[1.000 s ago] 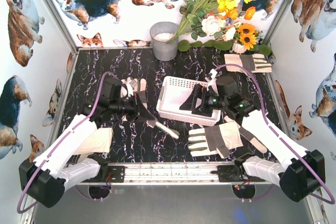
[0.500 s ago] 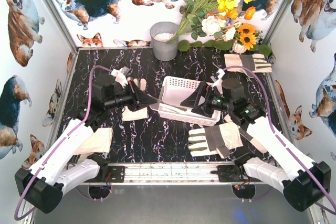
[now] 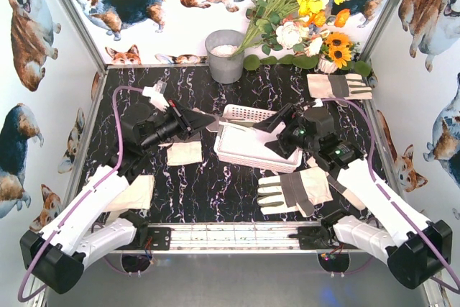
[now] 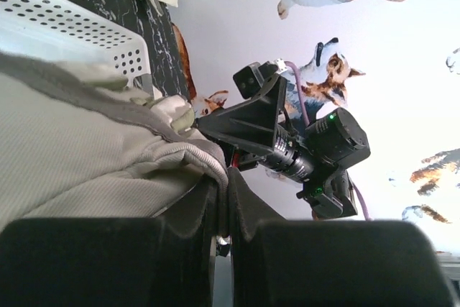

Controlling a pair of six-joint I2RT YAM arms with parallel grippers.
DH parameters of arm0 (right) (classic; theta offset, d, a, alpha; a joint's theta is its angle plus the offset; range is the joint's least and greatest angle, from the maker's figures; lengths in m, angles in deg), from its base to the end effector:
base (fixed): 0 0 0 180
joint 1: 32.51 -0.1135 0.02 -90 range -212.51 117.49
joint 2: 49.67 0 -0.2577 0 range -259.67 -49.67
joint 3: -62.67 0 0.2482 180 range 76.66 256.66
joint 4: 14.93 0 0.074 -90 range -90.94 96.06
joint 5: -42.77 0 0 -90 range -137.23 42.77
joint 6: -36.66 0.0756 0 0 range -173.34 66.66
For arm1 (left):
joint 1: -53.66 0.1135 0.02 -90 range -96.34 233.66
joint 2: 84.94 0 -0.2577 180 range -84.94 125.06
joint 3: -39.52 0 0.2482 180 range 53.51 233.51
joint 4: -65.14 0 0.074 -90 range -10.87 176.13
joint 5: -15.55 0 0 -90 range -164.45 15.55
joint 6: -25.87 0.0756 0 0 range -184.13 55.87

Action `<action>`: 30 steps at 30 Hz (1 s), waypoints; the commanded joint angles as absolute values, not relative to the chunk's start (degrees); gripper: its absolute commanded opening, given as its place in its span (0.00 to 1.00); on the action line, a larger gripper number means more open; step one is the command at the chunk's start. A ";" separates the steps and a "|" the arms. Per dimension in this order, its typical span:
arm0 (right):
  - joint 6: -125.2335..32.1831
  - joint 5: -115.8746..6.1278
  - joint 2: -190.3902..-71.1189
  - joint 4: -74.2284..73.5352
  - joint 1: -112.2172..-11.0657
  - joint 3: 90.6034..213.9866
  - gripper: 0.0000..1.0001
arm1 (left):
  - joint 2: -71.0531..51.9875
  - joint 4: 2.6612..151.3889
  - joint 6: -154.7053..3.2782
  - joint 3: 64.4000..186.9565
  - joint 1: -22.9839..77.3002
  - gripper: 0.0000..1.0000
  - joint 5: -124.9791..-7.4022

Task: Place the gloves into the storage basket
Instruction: Pair the glove with the glove.

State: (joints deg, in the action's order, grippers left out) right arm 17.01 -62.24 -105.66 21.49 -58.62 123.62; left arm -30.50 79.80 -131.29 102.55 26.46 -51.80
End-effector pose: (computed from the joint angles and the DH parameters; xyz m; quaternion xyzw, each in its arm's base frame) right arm 0.2146 0.1270 0.2718 0.2665 0.8252 0.4374 0.2379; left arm 0.2166 -0.1441 0.3450 -0.1257 0.7301 -0.5802 0.3385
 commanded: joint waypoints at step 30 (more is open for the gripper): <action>31.61 -45.36 -115.22 2.91 -64.95 128.25 0.15 | -26.40 69.29 -130.04 101.63 23.42 0.00 -52.31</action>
State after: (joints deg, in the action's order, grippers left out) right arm 31.37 -47.79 -117.44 6.50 -64.76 125.26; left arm -26.57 70.77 -131.18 102.26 23.86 -52.69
